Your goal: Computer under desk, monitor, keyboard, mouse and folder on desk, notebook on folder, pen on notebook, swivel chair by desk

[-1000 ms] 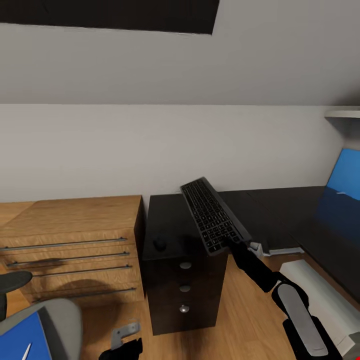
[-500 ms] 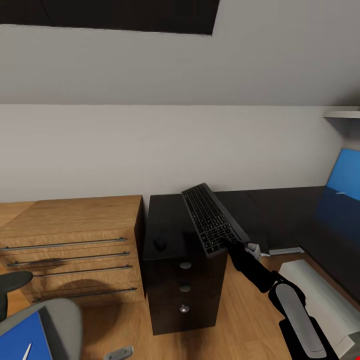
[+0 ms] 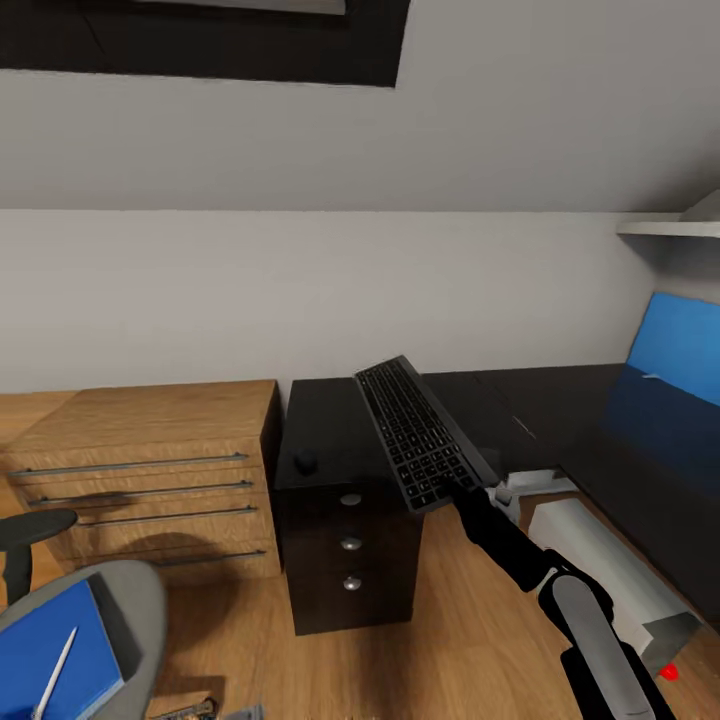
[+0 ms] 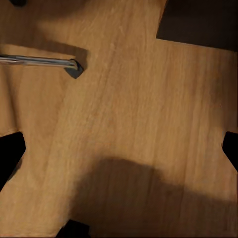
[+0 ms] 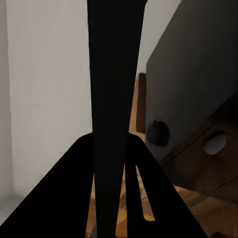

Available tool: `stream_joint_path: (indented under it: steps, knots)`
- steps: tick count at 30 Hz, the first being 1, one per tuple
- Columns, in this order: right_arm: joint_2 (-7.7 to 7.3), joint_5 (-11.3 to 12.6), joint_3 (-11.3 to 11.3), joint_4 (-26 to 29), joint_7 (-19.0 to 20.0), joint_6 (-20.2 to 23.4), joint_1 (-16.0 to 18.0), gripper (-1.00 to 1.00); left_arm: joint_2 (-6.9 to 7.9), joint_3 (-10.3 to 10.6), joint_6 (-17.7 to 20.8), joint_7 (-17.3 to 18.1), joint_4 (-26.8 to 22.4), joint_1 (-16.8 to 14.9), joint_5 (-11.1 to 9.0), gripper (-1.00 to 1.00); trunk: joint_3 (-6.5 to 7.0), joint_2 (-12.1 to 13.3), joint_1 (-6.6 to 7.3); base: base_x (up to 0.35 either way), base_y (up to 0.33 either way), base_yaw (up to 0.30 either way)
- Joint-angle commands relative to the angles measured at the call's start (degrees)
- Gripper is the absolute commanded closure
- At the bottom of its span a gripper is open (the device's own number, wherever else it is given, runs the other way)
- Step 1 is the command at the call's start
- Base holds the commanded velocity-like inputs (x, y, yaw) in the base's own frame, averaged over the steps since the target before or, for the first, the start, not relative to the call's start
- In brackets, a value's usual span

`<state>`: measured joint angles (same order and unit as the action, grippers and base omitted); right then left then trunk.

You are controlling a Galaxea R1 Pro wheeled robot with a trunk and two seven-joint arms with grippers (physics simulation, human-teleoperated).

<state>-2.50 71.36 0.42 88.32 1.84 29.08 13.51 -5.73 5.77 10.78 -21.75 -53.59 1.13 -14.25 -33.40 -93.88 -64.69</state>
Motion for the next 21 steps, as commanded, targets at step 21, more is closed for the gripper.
stream_joint_path:
  steps: [21]
  knots:
    - [-1.17,-0.5,0.0,0.2,0.3,0.2,0.0,1.0,0.02,0.1,0.2,-0.4,-0.1,0.0,-0.4,-1.0,1.39,3.2,1.79,-0.293,-0.154,0.0]
